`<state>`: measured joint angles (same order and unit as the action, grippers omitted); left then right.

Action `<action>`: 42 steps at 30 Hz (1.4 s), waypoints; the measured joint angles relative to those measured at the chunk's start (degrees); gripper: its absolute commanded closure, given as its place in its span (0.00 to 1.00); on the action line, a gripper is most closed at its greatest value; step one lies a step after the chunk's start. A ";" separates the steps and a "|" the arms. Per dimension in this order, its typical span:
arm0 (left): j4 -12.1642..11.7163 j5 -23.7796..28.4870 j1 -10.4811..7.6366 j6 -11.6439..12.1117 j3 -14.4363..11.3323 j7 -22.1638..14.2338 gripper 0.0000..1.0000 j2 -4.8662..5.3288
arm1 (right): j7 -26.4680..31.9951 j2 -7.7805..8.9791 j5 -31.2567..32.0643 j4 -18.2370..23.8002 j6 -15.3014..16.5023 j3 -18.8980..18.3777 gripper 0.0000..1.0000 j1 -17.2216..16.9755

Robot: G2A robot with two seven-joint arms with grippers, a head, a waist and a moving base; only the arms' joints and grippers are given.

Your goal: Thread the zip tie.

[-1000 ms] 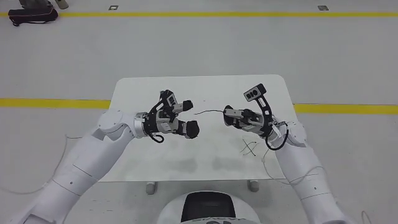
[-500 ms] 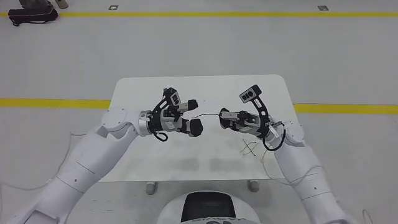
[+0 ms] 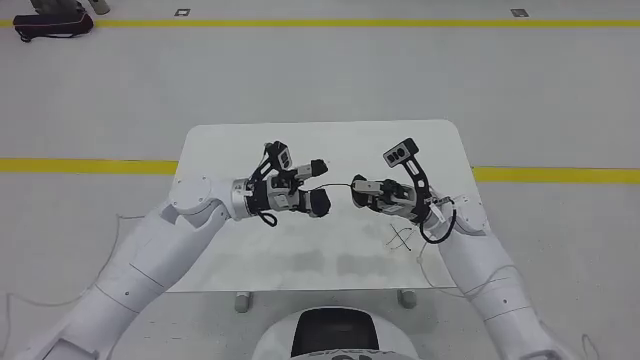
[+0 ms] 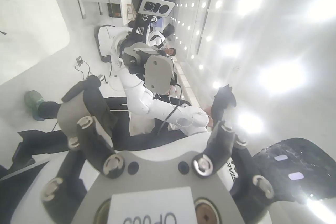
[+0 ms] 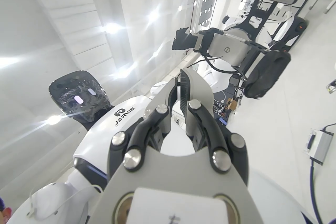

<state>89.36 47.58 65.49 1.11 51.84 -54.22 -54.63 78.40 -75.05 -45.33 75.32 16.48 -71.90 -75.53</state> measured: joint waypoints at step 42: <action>0.79 -2.66 1.83 -1.66 2.12 -0.25 0.68 -0.27 | -1.51 2.14 9.99 -4.20 -2.44 2.59 1.00 2.58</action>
<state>90.15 44.93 67.31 -0.55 53.95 -54.47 -54.90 76.89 -72.92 -35.34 71.11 14.04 -69.31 -72.95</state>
